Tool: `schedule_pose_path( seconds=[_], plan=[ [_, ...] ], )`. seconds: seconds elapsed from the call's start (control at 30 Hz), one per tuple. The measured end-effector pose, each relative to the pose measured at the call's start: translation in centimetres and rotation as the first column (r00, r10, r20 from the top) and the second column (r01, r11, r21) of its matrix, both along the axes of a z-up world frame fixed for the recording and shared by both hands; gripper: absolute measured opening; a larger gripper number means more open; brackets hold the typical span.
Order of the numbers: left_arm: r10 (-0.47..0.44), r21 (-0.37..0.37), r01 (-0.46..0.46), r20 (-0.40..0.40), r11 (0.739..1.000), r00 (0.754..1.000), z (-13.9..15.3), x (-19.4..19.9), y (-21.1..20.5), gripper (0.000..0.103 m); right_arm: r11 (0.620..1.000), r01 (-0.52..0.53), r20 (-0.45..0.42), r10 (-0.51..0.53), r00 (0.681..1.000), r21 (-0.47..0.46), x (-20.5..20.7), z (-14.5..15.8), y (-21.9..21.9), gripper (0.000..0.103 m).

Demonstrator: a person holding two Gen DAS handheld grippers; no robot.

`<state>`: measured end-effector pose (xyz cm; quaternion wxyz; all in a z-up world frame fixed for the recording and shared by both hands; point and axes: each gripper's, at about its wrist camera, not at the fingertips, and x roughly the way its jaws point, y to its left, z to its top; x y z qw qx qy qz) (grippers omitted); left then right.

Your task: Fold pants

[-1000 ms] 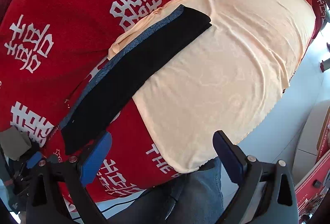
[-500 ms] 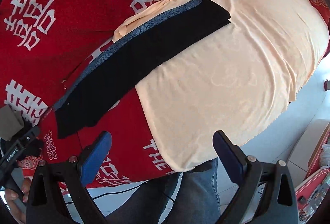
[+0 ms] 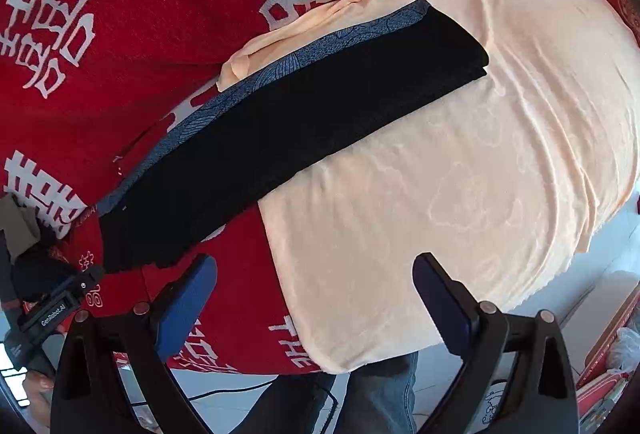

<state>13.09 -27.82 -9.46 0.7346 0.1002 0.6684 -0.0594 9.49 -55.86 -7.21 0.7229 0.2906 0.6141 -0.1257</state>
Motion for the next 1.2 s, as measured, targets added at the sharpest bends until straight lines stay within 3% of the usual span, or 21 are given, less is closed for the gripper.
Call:
schedule_pose_path(
  seconds=[0.17, 0.37, 0.4, 0.5, 0.63, 0.7, 0.77, 0.83, 1.0, 1.2],
  plan=[
    [0.031, -0.003, -0.031, -0.016, 1.0, 0.999, -3.5, 0.9, -0.9, 0.103, 0.998, -0.057, -0.017, 0.057, 0.998, 0.011, 1.5, -3.6, -1.0, 0.099],
    [0.076, -0.008, -0.075, 0.067, 0.997, 0.995, -6.4, 4.1, -1.6, 0.103, 0.993, -0.114, 0.024, 0.114, 0.993, 0.012, 3.9, -6.6, -2.2, 0.099],
    [0.076, -0.001, -0.076, 0.075, 0.997, 0.994, -6.9, 4.8, -1.8, 0.103, 0.992, -0.126, 0.039, 0.125, 0.991, 0.015, 4.5, -6.9, -2.3, 0.095],
    [0.093, -0.019, -0.092, 0.074, 0.996, 0.993, -8.8, 6.8, -3.0, 0.103, 0.983, -0.183, 0.073, 0.184, 0.98, -0.017, 6.9, -7.9, -2.3, 0.064],
    [0.061, 0.003, -0.061, 0.094, 0.998, 0.994, -11.4, 7.3, -4.9, 0.103, 0.971, -0.24, 0.094, 0.238, 0.967, 0.011, 11.2, -10.3, -1.5, 0.063],
    [0.079, 0.029, -0.081, 0.063, 0.996, 0.995, -13.5, 7.0, -5.0, 0.103, 0.963, -0.267, 0.11, 0.264, 0.958, 0.022, 12.9, -11.3, -0.5, 0.063],
    [0.123, -0.019, -0.122, 0.085, 0.992, 0.989, -13.7, 6.5, -4.3, 0.103, 0.956, -0.292, 0.1, 0.289, 0.952, 0.016, 14.4, -12.5, 0.5, 0.063],
    [0.102, -0.015, -0.101, 0.099, 0.995, 0.99, -13.5, 6.2, -4.3, 0.103, 0.948, -0.319, 0.072, 0.319, 0.945, -0.018, 14.9, -13.7, 1.0, 0.062],
    [0.096, -0.006, -0.096, 0.097, 0.995, 0.991, -13.4, 6.1, -4.3, 0.103, 0.944, -0.318, 0.062, 0.323, 0.944, -0.086, 14.0, -13.8, -1.1, 0.062],
    [0.122, 0.013, -0.124, 0.105, 0.992, 0.987, -13.4, 5.8, -4.7, 0.103, 0.964, -0.263, 0.069, 0.265, 0.962, -0.04, 11.6, -13.2, -4.1, 0.063]
  ],
)
